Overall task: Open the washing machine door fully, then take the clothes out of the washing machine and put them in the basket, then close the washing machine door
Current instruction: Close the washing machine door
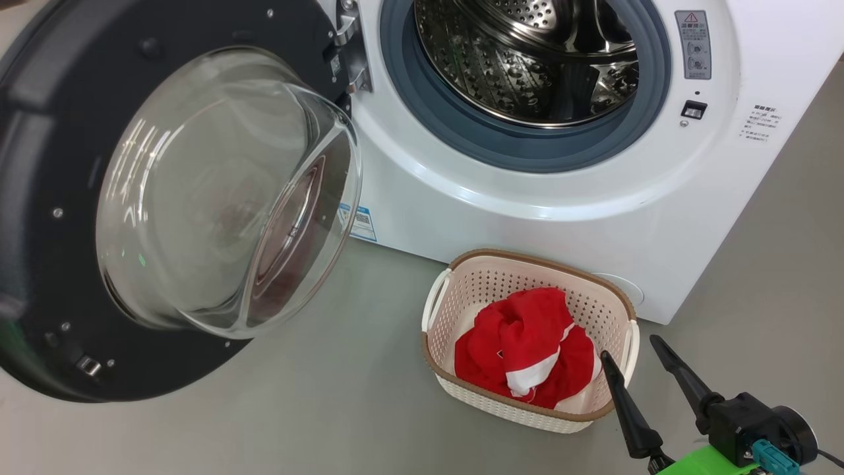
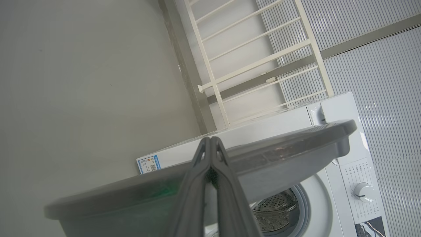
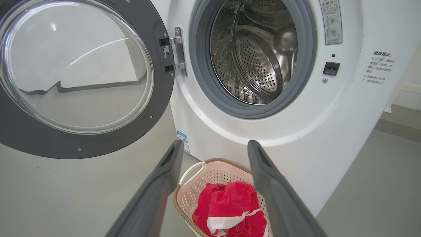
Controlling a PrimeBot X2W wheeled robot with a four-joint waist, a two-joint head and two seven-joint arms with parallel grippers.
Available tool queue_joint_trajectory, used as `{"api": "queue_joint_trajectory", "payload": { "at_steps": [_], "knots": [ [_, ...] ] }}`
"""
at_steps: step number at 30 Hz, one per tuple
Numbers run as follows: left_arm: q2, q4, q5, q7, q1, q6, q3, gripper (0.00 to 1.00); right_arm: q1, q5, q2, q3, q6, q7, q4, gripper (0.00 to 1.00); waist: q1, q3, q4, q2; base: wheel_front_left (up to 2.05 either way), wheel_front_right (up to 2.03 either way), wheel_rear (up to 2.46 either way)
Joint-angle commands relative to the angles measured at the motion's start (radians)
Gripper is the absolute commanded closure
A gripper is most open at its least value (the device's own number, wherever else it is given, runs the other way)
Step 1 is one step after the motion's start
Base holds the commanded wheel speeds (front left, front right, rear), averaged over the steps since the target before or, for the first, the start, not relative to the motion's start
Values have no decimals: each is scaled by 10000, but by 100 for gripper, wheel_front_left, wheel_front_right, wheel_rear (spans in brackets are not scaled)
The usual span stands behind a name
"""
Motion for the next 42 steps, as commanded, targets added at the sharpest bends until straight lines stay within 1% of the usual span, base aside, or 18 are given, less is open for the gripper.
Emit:
{"api": "queue_joint_trajectory", "payload": {
  "at_steps": [1,8,12,15,21,27,37,42],
  "knots": [
    [588,-207,-106,154,-360,-180,300,100,-409,29,-115,242,33,-25,-301,0,0,18,-9,0,0,0,0],
    [542,-563,-502,818,-64,-421,327,100,-409,30,-158,184,33,-34,-305,0,0,13,-75,0,0,0,0],
    [558,-977,-929,1233,339,-641,624,100,-429,16,-138,163,33,-56,-305,0,0,-8,-189,0,0,0,0],
    [612,-1278,-1014,1519,750,-642,667,100,-428,24,-124,152,33,-70,-309,0,0,-7,-233,0,0,0,0],
    [528,-1815,-1210,1959,1224,-630,631,100,-438,23,-107,118,33,-77,-270,0,0,-17,-257,0,0,0,0],
    [430,-2294,-1435,2515,1595,-725,477,100,-494,18,-97,93,33,-119,-240,0,0,-24,-366,0,0,0,0],
    [63,-3373,-2126,3438,2315,-881,363,100,-539,5,-58,-55,33,-226,-202,0,0,47,-693,0,0,0,0],
    [-61,-3852,-2218,3720,2584,-955,209,100,-563,1,-41,-73,33,-281,-178,0,0,78,-834,0,0,0,0]
  ]
}}
